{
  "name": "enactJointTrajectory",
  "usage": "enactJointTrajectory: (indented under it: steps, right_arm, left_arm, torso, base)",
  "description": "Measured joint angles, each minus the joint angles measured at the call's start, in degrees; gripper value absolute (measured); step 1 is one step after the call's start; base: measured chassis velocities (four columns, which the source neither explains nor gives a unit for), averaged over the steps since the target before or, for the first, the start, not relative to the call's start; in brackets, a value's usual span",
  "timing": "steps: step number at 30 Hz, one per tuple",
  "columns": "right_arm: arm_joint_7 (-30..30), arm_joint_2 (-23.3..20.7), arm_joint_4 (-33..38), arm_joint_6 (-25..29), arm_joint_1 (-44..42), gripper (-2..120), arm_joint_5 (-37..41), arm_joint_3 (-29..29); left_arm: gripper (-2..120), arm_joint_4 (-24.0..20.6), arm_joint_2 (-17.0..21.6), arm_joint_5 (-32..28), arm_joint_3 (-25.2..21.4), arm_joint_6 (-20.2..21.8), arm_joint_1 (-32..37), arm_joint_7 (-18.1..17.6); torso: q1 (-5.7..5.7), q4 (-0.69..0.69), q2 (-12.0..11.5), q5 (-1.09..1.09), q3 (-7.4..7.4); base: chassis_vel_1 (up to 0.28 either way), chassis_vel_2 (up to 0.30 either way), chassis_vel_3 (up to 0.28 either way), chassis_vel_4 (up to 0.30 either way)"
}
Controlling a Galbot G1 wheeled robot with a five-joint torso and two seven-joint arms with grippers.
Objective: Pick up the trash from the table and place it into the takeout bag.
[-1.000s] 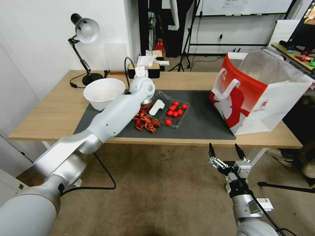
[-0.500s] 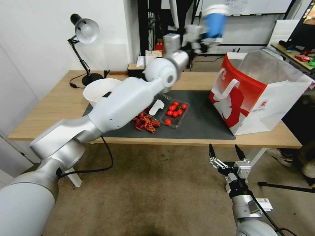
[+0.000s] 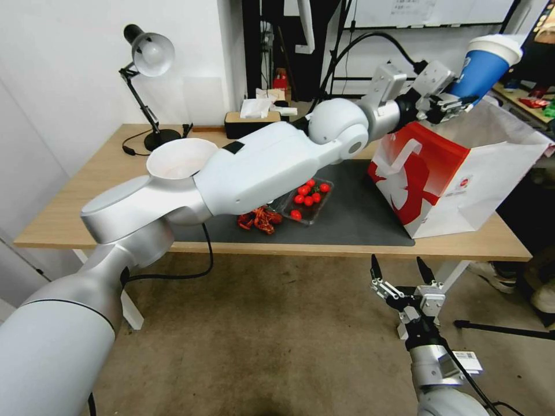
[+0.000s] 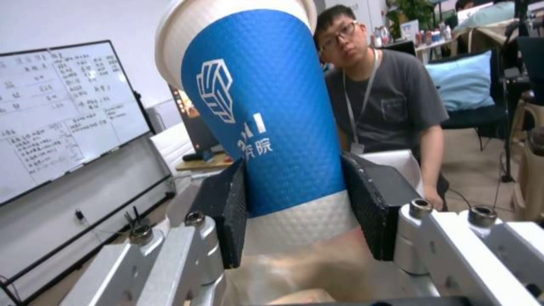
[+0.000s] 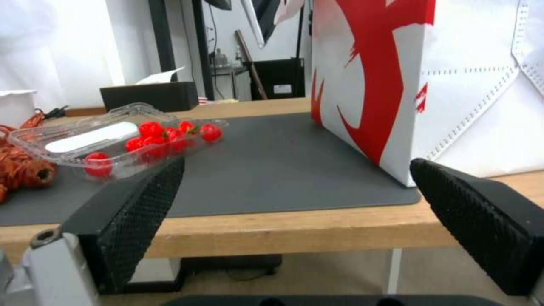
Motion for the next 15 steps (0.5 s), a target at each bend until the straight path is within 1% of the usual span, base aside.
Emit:
enactJointTrajectory:
  steps: [6,14,15]
  right_arm:
    - [-0.08,0.0,-0.2,0.18,0.25,100,0.19,-0.03]
    - [-0.11,-0.02,-0.45,0.27,0.34,100,0.29,-0.08]
    - [-0.13,0.0,-0.49,0.28,0.33,100,0.3,-0.11]
  left_arm:
    - [40,0.51,0.0,0.61,1.32,0.0,-0.01,0.12]
    - [40,1.26,-0.24,0.84,1.66,-0.47,0.2,-0.08]
    - [45,1.07,-0.22,0.83,1.72,-0.46,0.25,-0.25]
  torso:
    - [0.0,0.0,0.0,0.0,0.0]
    - [0.0,0.0,0.0,-0.01,0.0]
    - [0.0,0.0,0.0,0.0,0.0]
  base:
    - [0.0,0.0,0.0,0.0]
    - [0.0,0.0,0.0,0.0]
    - [0.0,0.0,0.0,0.0]
